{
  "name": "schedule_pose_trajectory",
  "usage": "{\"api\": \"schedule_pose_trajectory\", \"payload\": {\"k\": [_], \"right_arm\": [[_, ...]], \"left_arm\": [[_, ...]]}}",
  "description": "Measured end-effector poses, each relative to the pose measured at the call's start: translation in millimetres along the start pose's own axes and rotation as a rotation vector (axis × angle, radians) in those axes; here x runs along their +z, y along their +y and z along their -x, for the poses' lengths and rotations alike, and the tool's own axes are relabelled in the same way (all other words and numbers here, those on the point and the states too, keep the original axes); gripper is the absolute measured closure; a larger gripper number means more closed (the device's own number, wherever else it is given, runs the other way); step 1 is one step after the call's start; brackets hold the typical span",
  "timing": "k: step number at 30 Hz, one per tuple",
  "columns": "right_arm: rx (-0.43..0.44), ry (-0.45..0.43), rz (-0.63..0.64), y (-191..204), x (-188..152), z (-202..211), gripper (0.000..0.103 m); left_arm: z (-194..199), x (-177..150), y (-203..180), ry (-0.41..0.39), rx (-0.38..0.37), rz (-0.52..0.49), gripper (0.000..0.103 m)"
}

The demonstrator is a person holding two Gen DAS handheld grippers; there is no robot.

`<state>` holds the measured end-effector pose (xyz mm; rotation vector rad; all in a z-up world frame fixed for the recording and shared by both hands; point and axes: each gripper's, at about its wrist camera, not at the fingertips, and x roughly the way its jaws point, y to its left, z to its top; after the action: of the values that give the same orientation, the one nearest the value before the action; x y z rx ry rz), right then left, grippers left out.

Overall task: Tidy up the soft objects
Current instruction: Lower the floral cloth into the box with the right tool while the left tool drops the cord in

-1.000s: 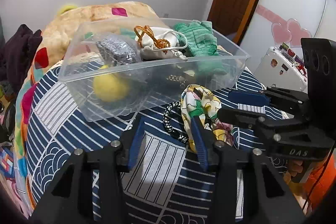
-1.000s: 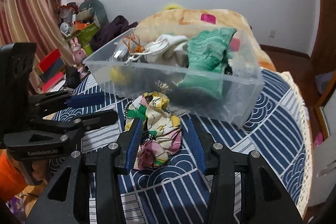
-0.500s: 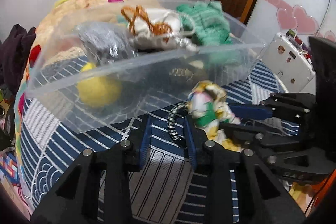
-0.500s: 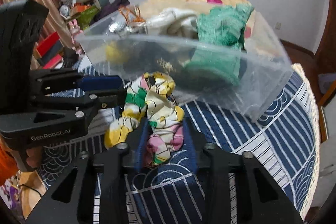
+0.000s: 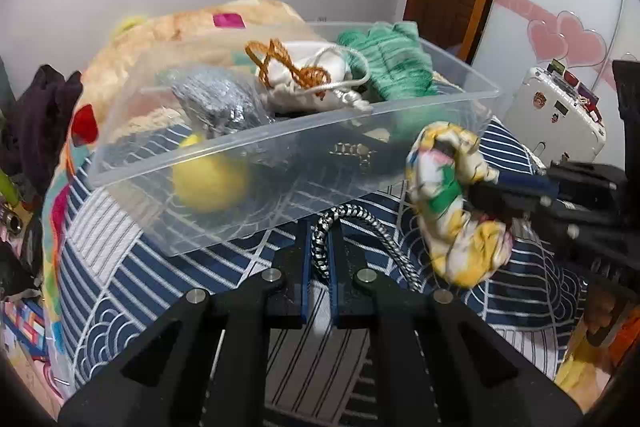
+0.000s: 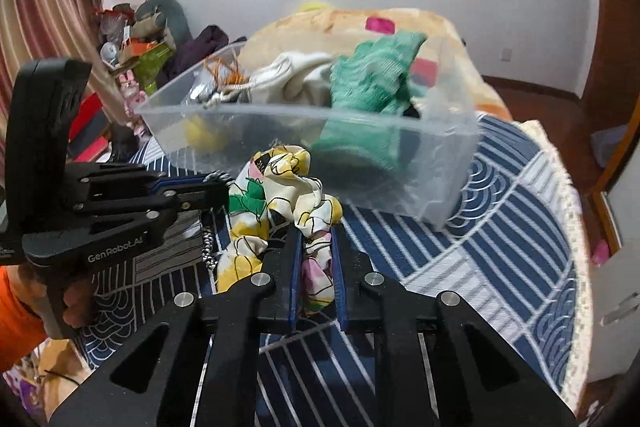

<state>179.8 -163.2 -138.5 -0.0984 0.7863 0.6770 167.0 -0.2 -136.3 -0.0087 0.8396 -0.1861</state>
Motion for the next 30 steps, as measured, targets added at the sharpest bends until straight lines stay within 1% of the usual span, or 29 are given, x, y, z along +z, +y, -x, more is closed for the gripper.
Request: {"api": "schedule_pose_trajectory", "payload": {"k": [6,11,13,16,18,19,22,23,24,25,26,27,30], "right_arm": [[-0.018,-0.064,-0.015,-7,0,22,0.091],[-0.012,-0.121,-0.031,-10,9,36,0.091],[-0.013,-0.14,-0.032,-10,12,39,0.091],[-0.01,-0.168,-0.04,-6,22,41,0.091],[-0.015,-0.184,-0.043,-7,25,42,0.091],[-0.014,-0.189,-0.046,-7,27,42,0.091],[-0.01,-0.196,-0.048,-6,29,43,0.09],[-0.008,-0.197,-0.047,-5,29,43,0.09],[-0.008,-0.198,-0.046,-4,28,43,0.09],[-0.008,-0.198,-0.044,-4,28,43,0.09],[-0.008,-0.196,-0.044,-5,28,43,0.09],[-0.008,-0.195,-0.046,-5,27,42,0.09],[-0.009,-0.19,-0.051,-6,28,43,0.09]], "left_arm": [[34,-6,0,-0.078,-0.003,0.016,0.096],[62,-4,5,-0.136,-0.019,0.048,0.096],[71,-1,8,-0.157,-0.041,0.049,0.096],[83,4,10,-0.196,-0.034,0.047,0.096],[88,7,13,-0.206,-0.035,0.046,0.096],[90,7,15,-0.209,-0.023,0.048,0.096],[85,6,21,-0.178,-0.018,0.061,0.095],[81,4,24,-0.157,-0.019,0.069,0.088],[75,2,27,-0.127,-0.022,0.077,0.078],[69,0,28,-0.11,-0.022,0.084,0.073],[63,-3,30,-0.091,-0.02,0.088,0.064],[57,-5,32,-0.073,-0.013,0.09,0.058],[37,-14,35,-0.016,0.019,0.084,0.057]]}}
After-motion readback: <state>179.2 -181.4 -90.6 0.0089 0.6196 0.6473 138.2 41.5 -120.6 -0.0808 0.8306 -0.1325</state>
